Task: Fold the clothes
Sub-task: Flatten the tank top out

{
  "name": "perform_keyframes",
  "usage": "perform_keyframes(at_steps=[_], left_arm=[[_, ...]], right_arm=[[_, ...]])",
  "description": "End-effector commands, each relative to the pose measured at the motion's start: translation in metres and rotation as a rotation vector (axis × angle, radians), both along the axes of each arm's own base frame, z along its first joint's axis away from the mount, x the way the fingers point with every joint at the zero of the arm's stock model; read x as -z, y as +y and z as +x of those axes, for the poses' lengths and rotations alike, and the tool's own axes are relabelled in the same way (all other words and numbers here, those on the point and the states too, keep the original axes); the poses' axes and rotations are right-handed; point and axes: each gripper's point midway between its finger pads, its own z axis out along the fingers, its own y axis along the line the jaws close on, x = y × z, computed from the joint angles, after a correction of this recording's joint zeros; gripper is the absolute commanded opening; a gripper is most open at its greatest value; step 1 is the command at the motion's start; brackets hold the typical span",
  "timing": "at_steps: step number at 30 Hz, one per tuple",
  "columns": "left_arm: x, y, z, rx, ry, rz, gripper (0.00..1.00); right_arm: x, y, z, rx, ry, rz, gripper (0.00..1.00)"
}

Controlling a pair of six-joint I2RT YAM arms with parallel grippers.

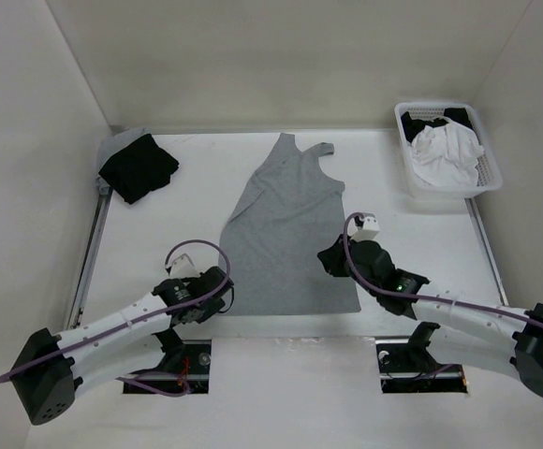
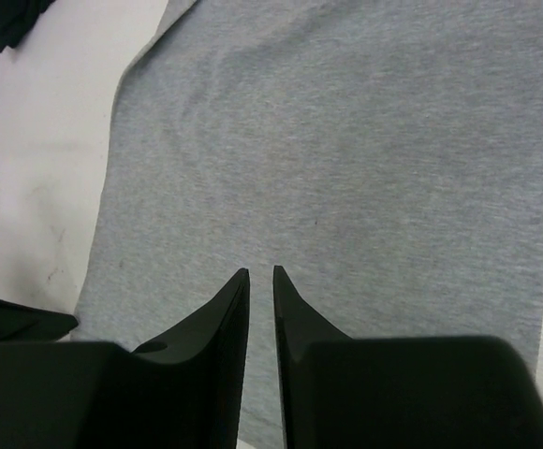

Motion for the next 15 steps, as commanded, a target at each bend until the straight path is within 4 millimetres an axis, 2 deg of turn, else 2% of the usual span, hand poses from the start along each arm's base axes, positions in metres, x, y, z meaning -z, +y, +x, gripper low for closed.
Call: perform_keyframes(at_steps=[1, 11, 15], left_arm=[[-0.001, 0.0, -0.006, -0.065, 0.01, -0.039, 0.29], [0.003, 0.002, -0.031, -0.045, 0.08, -0.024, 0.25], [0.002, 0.002, -0.03, -0.046, 0.072, -0.002, 0.24]], right_arm=[[-0.013, 0.002, 0.002, 0.014, -0.039, 0.044, 0.2], [-0.013, -0.003, 0.001, 0.022, -0.042, 0.053, 0.22], [-0.014, -0.005, 0.0, 0.027, -0.044, 0.055, 0.23]])
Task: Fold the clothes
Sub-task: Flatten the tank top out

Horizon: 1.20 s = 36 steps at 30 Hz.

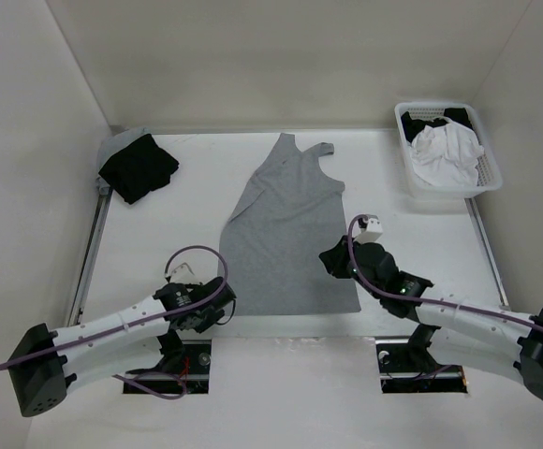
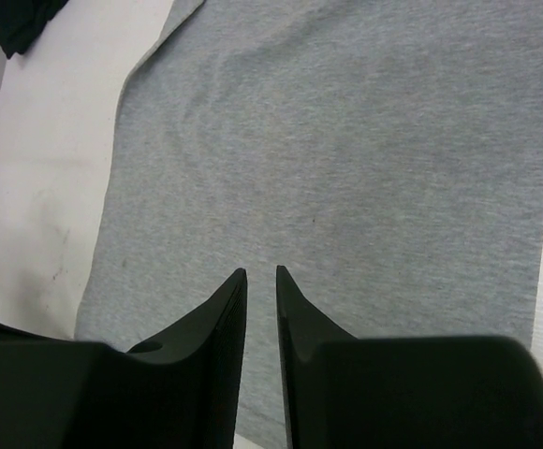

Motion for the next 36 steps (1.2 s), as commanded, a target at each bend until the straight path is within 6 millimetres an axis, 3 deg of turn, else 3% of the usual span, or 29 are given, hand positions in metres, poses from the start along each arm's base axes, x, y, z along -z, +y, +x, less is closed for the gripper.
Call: perform_keyframes(at_steps=[1, 9, 22, 36], left_arm=[[-0.002, 0.005, 0.0, -0.039, -0.005, 0.03, 0.24], [-0.003, 0.005, 0.008, -0.039, -0.022, 0.065, 0.28], [-0.004, -0.003, 0.018, -0.073, -0.082, -0.042, 0.27], [-0.005, -0.001, 0.022, -0.031, -0.051, 0.052, 0.21]], right_arm=[[-0.012, -0.002, 0.004, 0.024, -0.033, 0.038, 0.24], [-0.013, -0.016, 0.004, 0.07, -0.028, 0.054, 0.3], [-0.008, -0.007, 0.002, 0.051, -0.012, 0.059, 0.29], [-0.037, -0.017, -0.008, 0.042, -0.07, 0.116, 0.29]])
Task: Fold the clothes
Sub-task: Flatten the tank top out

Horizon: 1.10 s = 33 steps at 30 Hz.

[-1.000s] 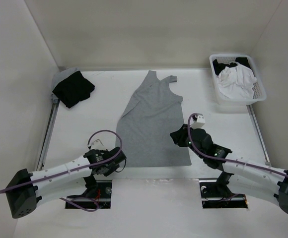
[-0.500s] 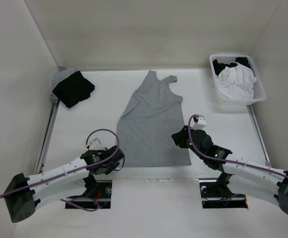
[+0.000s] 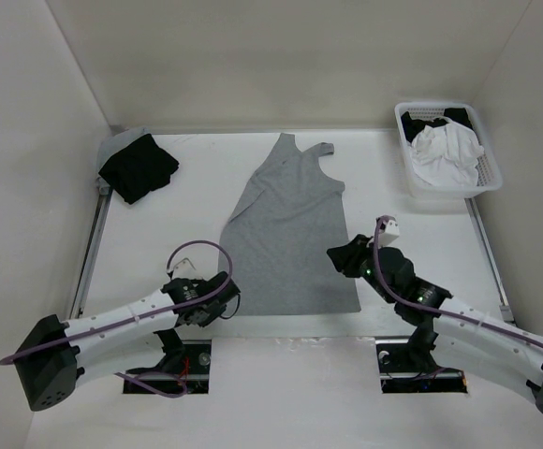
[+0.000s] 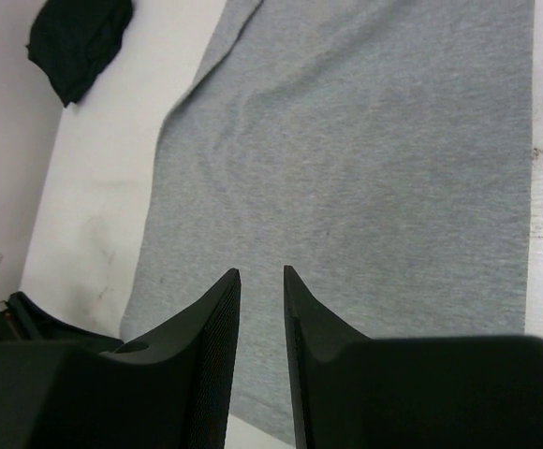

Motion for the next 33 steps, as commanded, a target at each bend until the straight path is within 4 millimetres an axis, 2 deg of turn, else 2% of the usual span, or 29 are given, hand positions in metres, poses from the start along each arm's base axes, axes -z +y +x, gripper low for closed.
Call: perform_keyframes(at_steps=[1, 6, 10, 12, 17, 19, 24, 28, 29, 31, 33], left_arm=[[-0.006, -0.002, 0.006, 0.01, -0.016, 0.021, 0.2], [-0.007, -0.003, 0.009, 0.021, -0.031, 0.03, 0.11], [-0.008, -0.004, 0.011, 0.024, -0.058, -0.009, 0.04], [-0.013, -0.009, 0.015, 0.037, -0.095, -0.049, 0.02], [-0.058, -0.024, 0.039, 0.087, -0.278, -0.131, 0.0], [-0.077, -0.024, 0.05, 0.101, -0.362, -0.133, 0.0], [-0.106, -0.026, 0.071, 0.118, -0.533, -0.166, 0.0], [-0.11, -0.036, 0.076, 0.178, -0.615, -0.213, 0.0], [-0.109, -0.04, 0.076, 0.193, -0.626, -0.232, 0.0], [-0.104, -0.047, 0.074, 0.216, -0.635, -0.271, 0.0], [-0.097, -0.052, 0.069, 0.241, -0.633, -0.31, 0.0]], right_arm=[[-0.011, -0.002, -0.003, -0.004, -0.031, 0.018, 0.3], [-0.017, -0.008, -0.004, 0.002, -0.045, 0.023, 0.3], [-0.009, -0.011, -0.005, 0.009, -0.031, 0.013, 0.3], [0.002, -0.014, -0.005, 0.019, 0.004, -0.013, 0.3], [0.043, -0.037, -0.016, 0.089, 0.176, -0.123, 0.34], [0.051, -0.046, -0.021, 0.128, 0.22, -0.139, 0.36], [0.067, -0.062, -0.038, 0.209, 0.358, -0.195, 0.38], [0.085, -0.082, -0.06, 0.258, 0.485, -0.322, 0.38], [0.09, -0.087, -0.064, 0.273, 0.515, -0.347, 0.42], [0.093, -0.082, -0.071, 0.268, 0.554, -0.363, 0.42], [0.102, -0.086, -0.075, 0.295, 0.593, -0.407, 0.41]])
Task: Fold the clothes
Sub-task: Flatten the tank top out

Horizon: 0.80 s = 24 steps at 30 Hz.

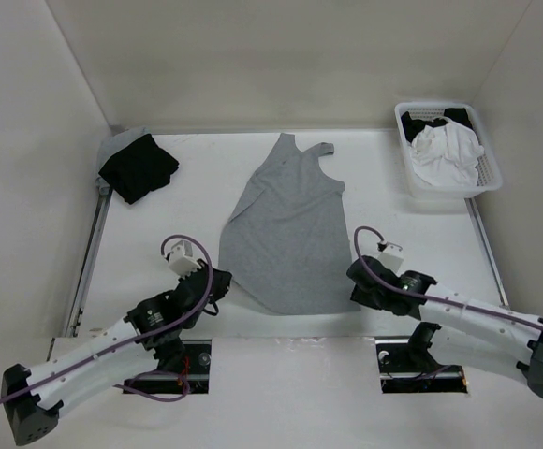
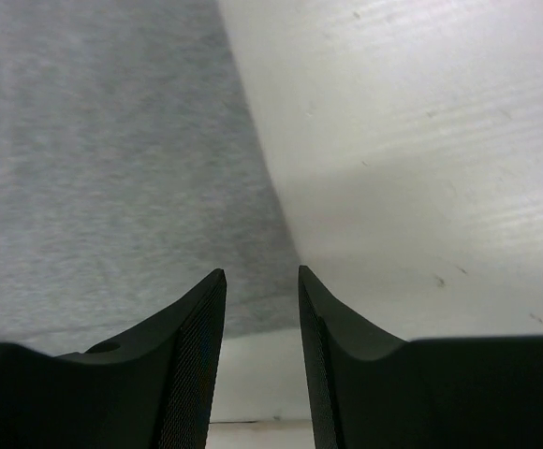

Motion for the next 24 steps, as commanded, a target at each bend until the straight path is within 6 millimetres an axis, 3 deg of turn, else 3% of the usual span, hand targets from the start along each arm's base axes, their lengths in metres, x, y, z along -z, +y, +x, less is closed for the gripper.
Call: perform_keyframes(at_steps=[1, 5, 24], left_arm=[[-0.002, -0.016, 0.0, 0.076, -0.059, -0.059, 0.0], [0.0, -0.019, -0.004, 0.119, -0.077, -0.077, 0.0], [-0.003, -0.022, -0.005, 0.153, -0.111, -0.099, 0.02]], right_arm=[[0.004, -0.011, -0.008, 0.083, 0.066, -0.072, 0.4], [0.01, -0.015, -0.009, 0.123, 0.104, -0.13, 0.36], [0.012, 0.002, -0.018, 0.127, 0.161, -0.082, 0.28]])
